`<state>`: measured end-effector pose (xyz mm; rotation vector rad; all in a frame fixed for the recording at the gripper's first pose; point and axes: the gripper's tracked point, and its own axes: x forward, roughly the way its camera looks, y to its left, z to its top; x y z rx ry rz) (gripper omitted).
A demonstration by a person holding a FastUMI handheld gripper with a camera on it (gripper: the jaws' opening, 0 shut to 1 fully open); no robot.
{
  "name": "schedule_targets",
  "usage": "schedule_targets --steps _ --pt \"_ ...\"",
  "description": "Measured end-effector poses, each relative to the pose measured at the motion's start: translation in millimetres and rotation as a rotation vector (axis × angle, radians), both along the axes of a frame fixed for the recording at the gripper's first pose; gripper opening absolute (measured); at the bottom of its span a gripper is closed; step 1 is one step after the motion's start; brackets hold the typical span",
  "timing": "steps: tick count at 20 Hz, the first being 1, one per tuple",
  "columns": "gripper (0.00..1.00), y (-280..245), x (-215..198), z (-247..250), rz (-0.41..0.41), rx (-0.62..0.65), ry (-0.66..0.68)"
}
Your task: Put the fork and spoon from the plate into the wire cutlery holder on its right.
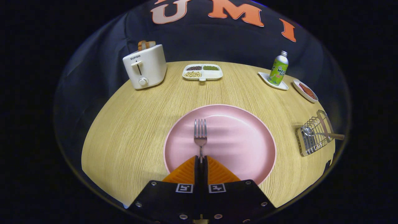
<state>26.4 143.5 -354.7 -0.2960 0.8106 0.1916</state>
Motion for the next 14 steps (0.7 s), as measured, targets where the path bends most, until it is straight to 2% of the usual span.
schedule_targets --steps 6,14 --pt "0.04 -19 5 38 0.043 -0.019 -0.038" --pt "0.01 -56 0 66 0.039 -0.016 -0.017"
